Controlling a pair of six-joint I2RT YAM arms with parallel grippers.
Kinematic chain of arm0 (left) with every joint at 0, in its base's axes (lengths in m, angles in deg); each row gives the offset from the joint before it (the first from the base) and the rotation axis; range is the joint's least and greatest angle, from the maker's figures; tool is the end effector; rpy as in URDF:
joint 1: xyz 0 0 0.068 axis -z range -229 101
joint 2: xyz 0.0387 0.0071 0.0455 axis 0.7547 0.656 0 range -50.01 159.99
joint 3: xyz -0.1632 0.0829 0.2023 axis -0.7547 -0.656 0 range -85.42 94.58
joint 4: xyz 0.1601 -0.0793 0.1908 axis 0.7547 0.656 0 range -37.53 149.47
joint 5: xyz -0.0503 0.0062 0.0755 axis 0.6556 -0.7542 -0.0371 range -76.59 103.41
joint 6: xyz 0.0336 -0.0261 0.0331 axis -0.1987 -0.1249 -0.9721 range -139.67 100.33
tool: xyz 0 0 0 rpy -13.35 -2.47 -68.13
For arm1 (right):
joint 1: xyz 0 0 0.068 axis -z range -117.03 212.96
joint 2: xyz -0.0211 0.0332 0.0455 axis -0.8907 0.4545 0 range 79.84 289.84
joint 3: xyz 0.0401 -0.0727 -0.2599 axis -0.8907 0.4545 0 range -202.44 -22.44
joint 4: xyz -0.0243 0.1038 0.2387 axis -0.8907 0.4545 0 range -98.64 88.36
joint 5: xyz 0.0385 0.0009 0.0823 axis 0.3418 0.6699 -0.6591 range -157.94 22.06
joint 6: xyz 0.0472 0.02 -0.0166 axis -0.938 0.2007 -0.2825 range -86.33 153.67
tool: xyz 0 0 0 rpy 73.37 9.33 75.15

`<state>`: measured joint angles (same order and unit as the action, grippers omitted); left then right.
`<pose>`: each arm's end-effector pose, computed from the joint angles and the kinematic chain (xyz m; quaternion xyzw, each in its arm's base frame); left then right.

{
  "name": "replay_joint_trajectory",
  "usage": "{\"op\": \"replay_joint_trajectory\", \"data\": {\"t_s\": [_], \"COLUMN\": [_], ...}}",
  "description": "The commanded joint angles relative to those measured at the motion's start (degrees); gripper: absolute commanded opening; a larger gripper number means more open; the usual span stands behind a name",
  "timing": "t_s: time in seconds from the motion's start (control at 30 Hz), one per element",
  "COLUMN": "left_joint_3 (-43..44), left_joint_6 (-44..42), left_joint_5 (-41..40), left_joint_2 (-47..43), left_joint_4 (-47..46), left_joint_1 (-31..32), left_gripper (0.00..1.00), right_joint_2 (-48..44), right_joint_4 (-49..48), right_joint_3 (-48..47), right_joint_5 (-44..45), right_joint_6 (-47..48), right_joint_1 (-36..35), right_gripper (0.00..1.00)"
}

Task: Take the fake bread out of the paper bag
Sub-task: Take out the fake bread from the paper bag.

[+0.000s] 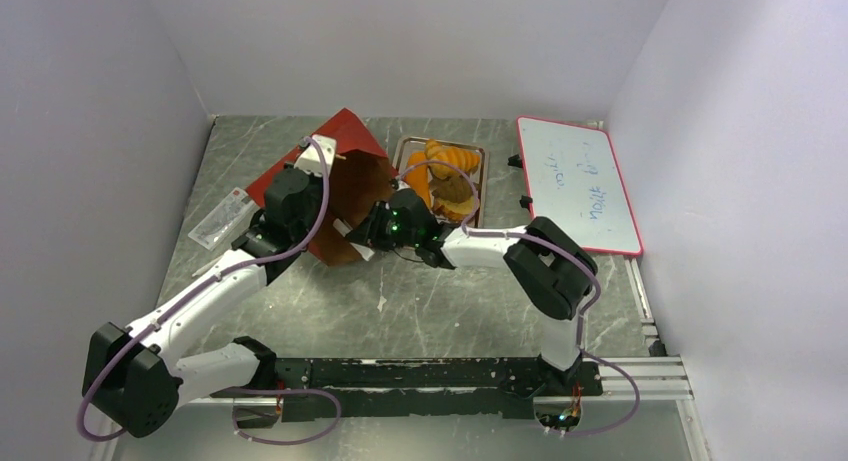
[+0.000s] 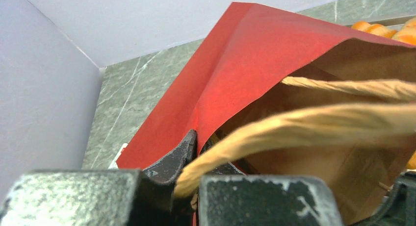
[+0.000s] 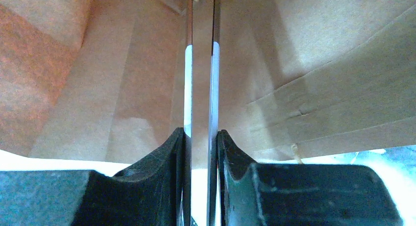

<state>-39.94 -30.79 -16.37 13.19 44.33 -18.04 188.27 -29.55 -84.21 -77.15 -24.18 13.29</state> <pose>0.2287 -0.1166 0.3142 0.1102 0.7484 0.0858 0.6484 0.2631 0.3189 0.1797 0.0176 0.8450 0.4678 0.2585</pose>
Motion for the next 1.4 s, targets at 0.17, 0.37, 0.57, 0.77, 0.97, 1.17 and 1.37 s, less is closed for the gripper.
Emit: {"op": "replay_joint_trajectory", "data": {"t_s": [0.17, 0.37, 0.57, 0.77, 0.97, 1.17, 1.37], "left_joint_3": [0.7, 0.6, 1.0, 2.3, 4.8, 6.4, 9.5], "left_joint_6": [-0.2, -0.8, -1.5, -1.9, -3.4, -6.1, -7.4], "left_joint_5": [-0.5, -1.4, -5.1, -9.3, -14.1, -16.4, -17.4], "left_joint_2": [-0.8, 1.0, 3.5, 7.2, 10.1, 13.5, 17.4], "left_joint_4": [-2.1, -2.6, -4.3, -5.9, -7.9, -11.3, -12.7], "left_joint_1": [-2.8, -3.7, -3.8, -3.9, -4.3, -4.9, -5.8], "left_gripper": [0.07, 0.07, 0.07, 0.07, 0.07, 0.07, 0.07], "right_joint_2": [-7.2, -10.7, -14.4, -18.5, -22.4, -28.4, -36.5], "right_joint_4": [-4.1, -2.9, -1.0, 1.7, 3.4, 7.5, 13.0], "right_joint_3": [3.1, 4.1, 7.9, 10.5, 12.8, 14.7, 17.0], "right_joint_5": [0.4, 1.4, 2.6, 4.4, 5.7, 8.1, 12.2], "right_joint_6": [-0.4, 0.6, 1.5, 2.6, 3.0, 4.1, 4.5], "right_joint_1": [0.2, 0.1, 0.2, 0.3, 0.3, 0.2, 0.3], "right_gripper": [0.0, 0.0, 0.0, 0.0, 0.0, 0.0, 0.0]}}
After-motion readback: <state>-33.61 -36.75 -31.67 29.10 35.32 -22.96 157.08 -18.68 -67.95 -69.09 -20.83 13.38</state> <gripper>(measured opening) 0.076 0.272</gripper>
